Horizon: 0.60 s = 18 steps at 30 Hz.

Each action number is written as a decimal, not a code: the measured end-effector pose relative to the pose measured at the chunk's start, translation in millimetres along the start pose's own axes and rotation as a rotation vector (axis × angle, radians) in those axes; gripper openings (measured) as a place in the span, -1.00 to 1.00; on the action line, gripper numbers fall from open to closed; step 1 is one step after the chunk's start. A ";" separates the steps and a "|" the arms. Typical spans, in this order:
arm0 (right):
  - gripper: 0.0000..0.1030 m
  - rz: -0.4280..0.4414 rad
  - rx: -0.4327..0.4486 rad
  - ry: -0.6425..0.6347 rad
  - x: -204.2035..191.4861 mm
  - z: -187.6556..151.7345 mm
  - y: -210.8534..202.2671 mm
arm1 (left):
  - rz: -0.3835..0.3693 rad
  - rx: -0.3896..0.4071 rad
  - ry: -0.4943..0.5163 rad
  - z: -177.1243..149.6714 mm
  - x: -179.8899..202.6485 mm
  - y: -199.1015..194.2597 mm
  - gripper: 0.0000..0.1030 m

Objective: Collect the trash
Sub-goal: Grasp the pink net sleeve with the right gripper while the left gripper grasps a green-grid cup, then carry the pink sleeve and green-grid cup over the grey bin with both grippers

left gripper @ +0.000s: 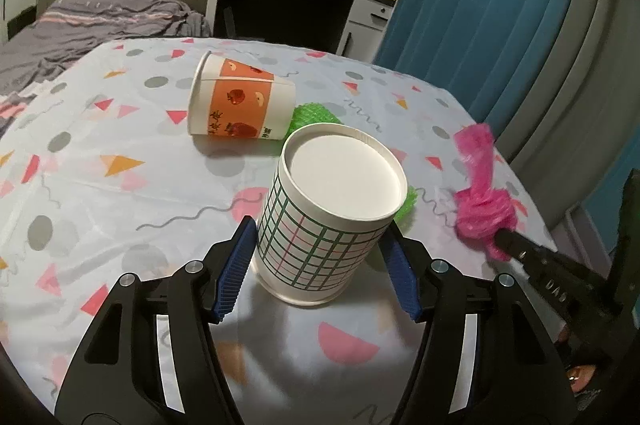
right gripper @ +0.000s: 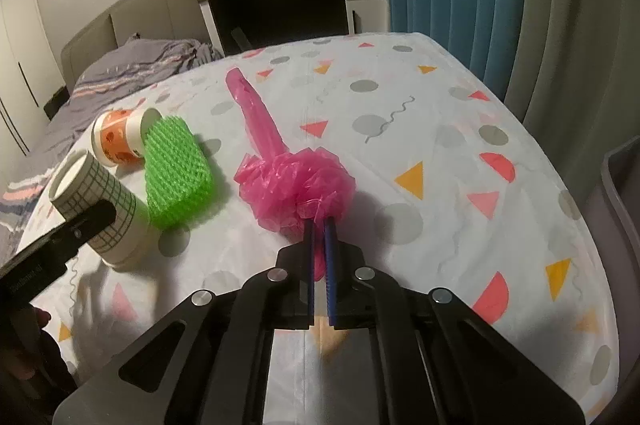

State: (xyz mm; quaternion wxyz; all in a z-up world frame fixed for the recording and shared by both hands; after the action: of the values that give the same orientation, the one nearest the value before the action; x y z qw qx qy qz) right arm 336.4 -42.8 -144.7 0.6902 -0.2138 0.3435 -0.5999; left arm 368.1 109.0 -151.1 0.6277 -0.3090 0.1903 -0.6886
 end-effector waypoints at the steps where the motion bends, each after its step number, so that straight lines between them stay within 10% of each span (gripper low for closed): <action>1: -0.91 0.001 0.003 0.003 0.5 0.7 -0.2 | 0.003 -0.004 0.003 -1.1 0.5 -1.8 0.19; 18: -0.91 0.010 0.087 -0.005 7.7 -7.1 -81.6 | -0.004 0.069 0.041 -6.9 31.1 -78.7 0.19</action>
State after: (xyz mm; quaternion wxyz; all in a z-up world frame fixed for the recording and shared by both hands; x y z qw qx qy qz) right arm 276.0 -64.8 -93.4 0.7029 -0.1833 0.3163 -0.6102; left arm 304.1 88.6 -99.2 0.6327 -0.2736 0.1786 -0.7021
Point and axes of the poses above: each gripper's, at about its wrist camera, not at the fingertips, and y roughly the way its jaws point, x to its right, z to its top, the point moved 10 cm from there along y, roughly the way its jaws point, and after that the axes turned 6 degrees about y, right-handed, at the moved point
